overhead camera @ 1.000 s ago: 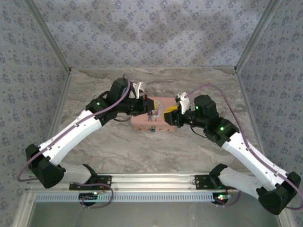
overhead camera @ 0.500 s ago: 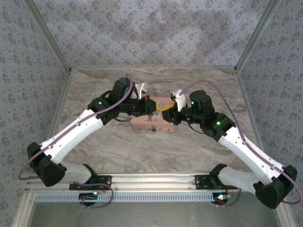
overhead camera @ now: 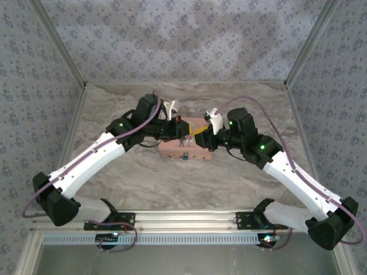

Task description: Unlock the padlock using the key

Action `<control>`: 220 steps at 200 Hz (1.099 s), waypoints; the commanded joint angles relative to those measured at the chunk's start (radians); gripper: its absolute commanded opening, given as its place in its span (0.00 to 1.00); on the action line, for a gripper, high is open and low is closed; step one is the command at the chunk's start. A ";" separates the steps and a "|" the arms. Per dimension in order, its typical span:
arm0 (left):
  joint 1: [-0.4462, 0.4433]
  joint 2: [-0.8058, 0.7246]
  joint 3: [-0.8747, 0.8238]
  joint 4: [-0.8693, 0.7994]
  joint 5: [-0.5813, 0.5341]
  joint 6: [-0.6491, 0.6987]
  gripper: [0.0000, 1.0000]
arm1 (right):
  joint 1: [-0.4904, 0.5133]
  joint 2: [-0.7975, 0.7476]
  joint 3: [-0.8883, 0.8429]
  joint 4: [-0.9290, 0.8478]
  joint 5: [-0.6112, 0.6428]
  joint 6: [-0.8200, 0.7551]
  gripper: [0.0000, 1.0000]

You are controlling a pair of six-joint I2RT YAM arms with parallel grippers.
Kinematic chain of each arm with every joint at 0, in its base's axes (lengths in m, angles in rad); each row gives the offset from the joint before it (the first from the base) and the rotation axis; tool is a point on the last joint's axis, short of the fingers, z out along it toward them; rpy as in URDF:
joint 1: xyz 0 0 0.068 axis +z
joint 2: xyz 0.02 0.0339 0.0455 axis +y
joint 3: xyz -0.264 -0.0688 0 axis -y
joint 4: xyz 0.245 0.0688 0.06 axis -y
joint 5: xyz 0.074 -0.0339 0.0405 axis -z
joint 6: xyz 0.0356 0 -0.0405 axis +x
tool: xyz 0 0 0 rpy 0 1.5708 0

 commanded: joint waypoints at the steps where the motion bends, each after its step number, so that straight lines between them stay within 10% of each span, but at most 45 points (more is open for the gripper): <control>1: -0.006 -0.001 0.024 0.003 0.023 0.005 0.00 | 0.008 0.008 0.039 -0.015 -0.014 -0.019 0.24; 120: -0.021 0.003 0.023 0.022 0.055 -0.004 0.00 | 0.013 0.040 0.067 -0.017 -0.006 -0.034 0.04; 220: -0.020 -0.015 -0.009 0.114 0.096 -0.068 0.00 | 0.013 -0.018 -0.035 0.163 -0.072 0.024 0.07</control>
